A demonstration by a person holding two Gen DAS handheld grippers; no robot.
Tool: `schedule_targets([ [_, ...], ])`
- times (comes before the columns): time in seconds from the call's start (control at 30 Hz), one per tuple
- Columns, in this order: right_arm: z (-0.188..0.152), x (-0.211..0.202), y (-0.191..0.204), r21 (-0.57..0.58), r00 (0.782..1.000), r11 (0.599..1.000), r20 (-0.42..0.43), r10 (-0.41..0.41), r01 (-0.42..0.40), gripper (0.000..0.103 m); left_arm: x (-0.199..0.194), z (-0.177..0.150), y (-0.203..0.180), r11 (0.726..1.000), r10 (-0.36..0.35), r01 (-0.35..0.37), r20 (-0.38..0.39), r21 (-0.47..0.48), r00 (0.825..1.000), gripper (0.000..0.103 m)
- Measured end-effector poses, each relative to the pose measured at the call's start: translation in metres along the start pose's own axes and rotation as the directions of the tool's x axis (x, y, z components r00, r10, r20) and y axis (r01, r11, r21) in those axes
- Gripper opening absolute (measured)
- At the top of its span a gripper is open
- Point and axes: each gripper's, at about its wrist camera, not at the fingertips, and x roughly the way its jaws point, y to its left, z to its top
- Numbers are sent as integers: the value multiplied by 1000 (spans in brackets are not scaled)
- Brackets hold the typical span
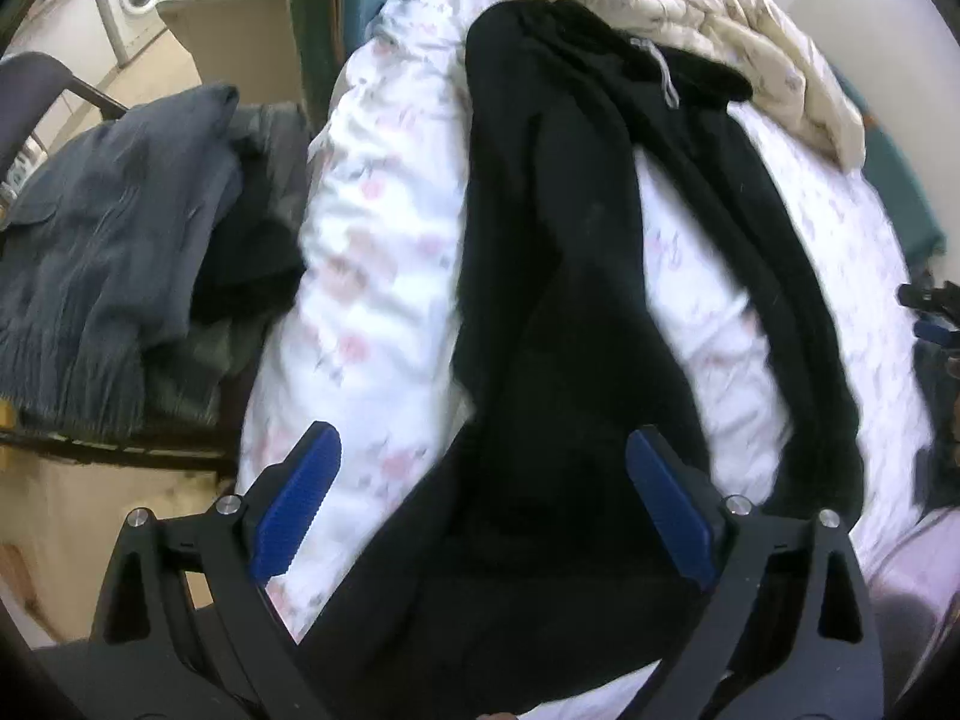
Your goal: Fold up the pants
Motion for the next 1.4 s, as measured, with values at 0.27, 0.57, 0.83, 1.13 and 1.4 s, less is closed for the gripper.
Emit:
schedule_targets([
  [0.27, -103, -6, 39, -12, 993, 994, -25, 111, -112, 103, -16, -44, 31, 999, 36, -36, 30, 5, 999, 95],
  [0.57, -228, 75, 134, -178, 953, 963, -264, 151, -202, 71, 0, -67, 97, 987, 32, -42, -64, -152, 997, 95],
  [0.83, -267, 91, 140, -128, 925, 967, -340, 168, -222, 4, 4, -55, 110, 958, -40, 16, -78, -285, 996, 95],
  [1.13, -359, 0, 116, -250, 854, 921, -500, 142, -299, 4, -9, -37, 93, 968, -32, 28, -13, -249, 999, 95],
  [1.4, -356, 22, 103, -251, 819, 951, -574, 5, -182, 62, 15, -44, 84, 982, 2, -21, -100, -187, 995, 95],
])
